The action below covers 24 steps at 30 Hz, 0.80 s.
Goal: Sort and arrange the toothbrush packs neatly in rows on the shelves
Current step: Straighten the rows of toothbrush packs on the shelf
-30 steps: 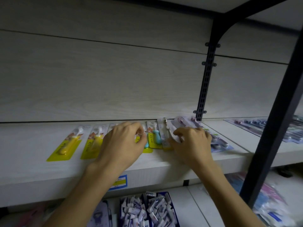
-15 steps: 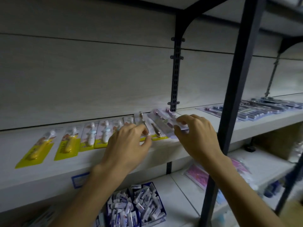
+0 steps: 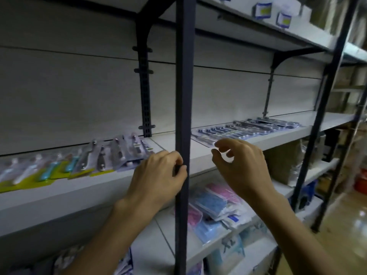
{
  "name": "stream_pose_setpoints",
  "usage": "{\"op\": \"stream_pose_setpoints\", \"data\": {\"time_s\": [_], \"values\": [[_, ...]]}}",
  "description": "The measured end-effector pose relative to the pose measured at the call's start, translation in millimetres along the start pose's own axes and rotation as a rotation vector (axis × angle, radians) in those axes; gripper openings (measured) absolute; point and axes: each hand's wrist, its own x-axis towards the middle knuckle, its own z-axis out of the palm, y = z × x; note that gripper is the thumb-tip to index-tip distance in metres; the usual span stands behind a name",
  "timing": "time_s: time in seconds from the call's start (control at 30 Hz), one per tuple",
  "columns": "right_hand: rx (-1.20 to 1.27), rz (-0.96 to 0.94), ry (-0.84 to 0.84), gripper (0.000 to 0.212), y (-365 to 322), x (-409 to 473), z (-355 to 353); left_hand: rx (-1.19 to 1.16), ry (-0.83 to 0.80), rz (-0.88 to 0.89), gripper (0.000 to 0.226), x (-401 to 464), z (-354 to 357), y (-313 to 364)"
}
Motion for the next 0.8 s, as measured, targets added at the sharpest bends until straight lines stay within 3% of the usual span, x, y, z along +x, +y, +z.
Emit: {"op": "stream_pose_setpoints", "data": {"time_s": [0.37,0.8], "values": [[-0.066,0.013,-0.028,0.022,159,4,-78,-0.043,-0.032,0.025,0.020,33,89,124],[-0.141,0.043,-0.042,0.016,295,54,-73,-0.043,-0.102,0.043,0.024,122,187,175]]}}
